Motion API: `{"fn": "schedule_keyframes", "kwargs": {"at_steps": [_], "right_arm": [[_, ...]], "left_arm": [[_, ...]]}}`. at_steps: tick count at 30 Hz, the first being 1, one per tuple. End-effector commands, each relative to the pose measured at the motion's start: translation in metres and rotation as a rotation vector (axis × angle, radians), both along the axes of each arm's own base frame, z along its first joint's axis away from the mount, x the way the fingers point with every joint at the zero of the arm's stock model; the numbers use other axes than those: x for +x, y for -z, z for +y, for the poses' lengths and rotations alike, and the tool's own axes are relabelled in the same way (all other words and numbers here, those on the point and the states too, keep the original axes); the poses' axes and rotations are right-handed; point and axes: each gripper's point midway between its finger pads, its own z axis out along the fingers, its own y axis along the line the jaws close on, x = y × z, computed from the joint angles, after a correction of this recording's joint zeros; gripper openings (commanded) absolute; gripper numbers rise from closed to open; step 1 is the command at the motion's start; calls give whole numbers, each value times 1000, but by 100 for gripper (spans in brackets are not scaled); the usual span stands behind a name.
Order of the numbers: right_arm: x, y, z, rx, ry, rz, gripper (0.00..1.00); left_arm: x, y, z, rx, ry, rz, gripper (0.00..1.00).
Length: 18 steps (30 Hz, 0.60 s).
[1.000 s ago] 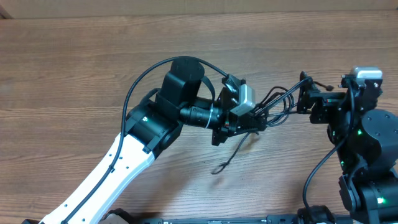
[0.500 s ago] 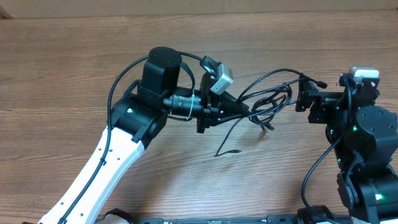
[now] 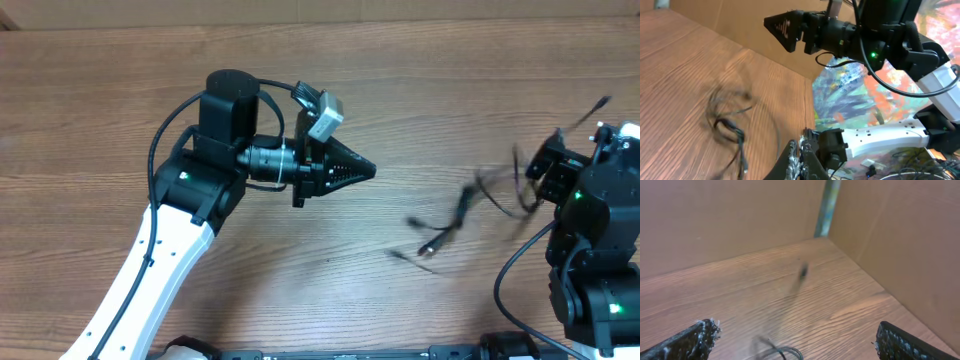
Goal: Untangle cables
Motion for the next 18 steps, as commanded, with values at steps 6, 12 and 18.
{"fn": "schedule_keyframes", "kwargs": {"at_steps": [6,12,18], "right_arm": [[2,7,24,78,-137,33,100],[-19,49,30,326,-35,123,100],[-29,93,70,521,-149,333,100]], "left_arm": [[-5,-5,2,-7,2,-8,4],[15,7,4,60,-123,2,4],[49,42,21,234,-371,50,23]]}}
